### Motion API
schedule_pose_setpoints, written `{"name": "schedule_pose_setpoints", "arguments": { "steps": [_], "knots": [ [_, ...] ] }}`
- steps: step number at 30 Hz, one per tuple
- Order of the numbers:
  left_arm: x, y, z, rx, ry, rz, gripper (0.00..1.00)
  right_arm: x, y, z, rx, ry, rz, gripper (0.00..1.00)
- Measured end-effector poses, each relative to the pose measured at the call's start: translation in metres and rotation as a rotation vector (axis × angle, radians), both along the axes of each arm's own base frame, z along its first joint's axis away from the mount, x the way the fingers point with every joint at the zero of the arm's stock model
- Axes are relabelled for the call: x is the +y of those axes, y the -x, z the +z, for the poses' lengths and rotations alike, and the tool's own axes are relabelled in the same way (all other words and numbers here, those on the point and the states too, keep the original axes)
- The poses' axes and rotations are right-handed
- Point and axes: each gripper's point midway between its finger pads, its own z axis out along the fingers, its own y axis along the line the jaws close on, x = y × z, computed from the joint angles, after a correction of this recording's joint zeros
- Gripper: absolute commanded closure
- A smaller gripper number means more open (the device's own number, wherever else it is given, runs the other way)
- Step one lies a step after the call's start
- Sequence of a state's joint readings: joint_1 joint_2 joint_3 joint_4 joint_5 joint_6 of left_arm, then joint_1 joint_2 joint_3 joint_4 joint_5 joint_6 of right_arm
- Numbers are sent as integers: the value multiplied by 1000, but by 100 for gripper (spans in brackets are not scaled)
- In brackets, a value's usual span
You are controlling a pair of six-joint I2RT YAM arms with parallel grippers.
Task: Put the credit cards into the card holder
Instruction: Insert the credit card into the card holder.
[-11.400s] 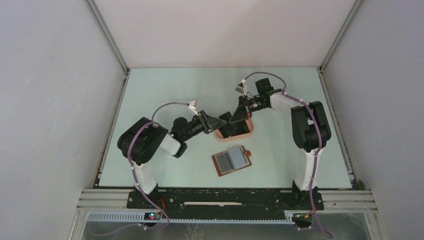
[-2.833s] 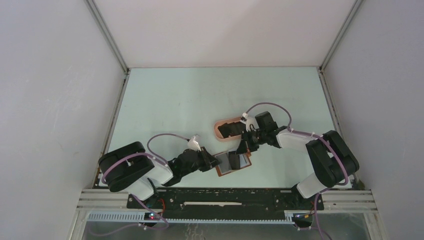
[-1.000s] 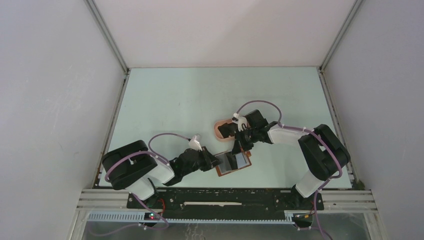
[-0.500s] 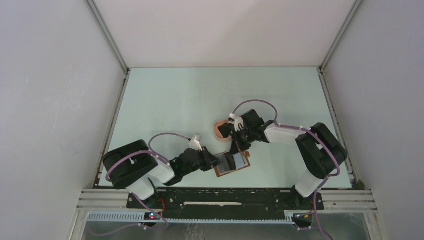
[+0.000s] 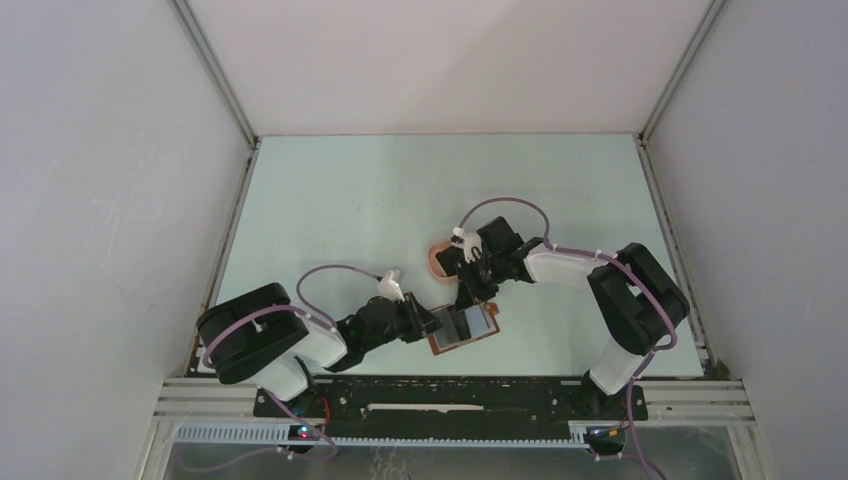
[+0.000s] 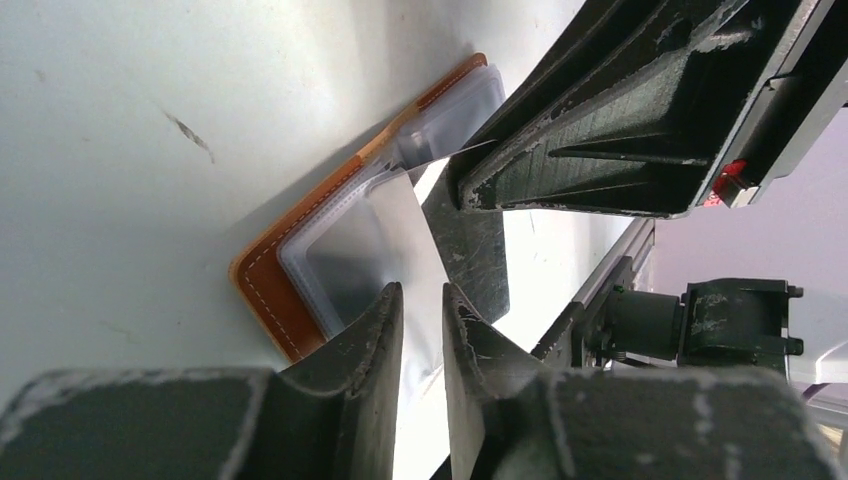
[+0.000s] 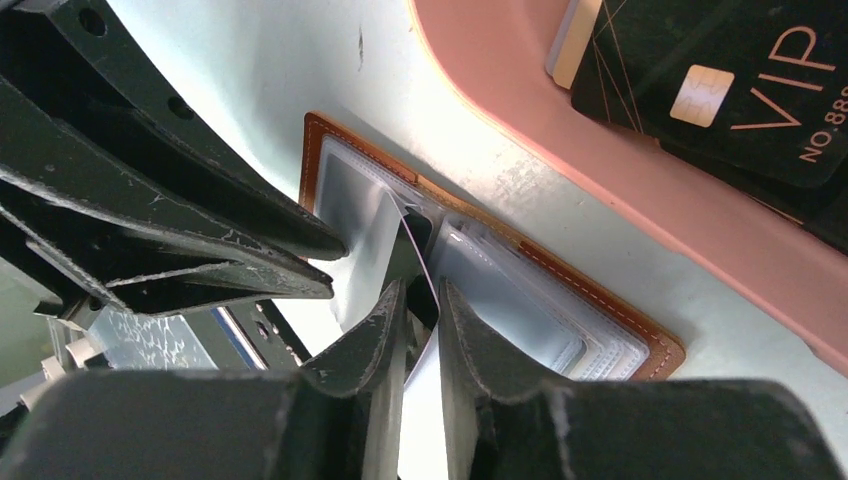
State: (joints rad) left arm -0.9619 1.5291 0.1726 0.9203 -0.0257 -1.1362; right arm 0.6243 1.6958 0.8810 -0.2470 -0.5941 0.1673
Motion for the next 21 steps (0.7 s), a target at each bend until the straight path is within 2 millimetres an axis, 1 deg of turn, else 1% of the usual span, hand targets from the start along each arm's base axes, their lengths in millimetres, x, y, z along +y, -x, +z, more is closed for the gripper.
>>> {"name": "schedule_pose_setpoints", "arguments": {
  "steps": [6,15,21],
  "knots": [
    [2,2,9,-15,0,-8,66,0,0,3,-26,3,24,67],
    [9,6,23,-43,-10,-10,58,-1,0,4,-47,10,45,62],
    [19,9,24,-51,-34,3,55,-2,0,6,-63,12,57,58]
  ]
}}
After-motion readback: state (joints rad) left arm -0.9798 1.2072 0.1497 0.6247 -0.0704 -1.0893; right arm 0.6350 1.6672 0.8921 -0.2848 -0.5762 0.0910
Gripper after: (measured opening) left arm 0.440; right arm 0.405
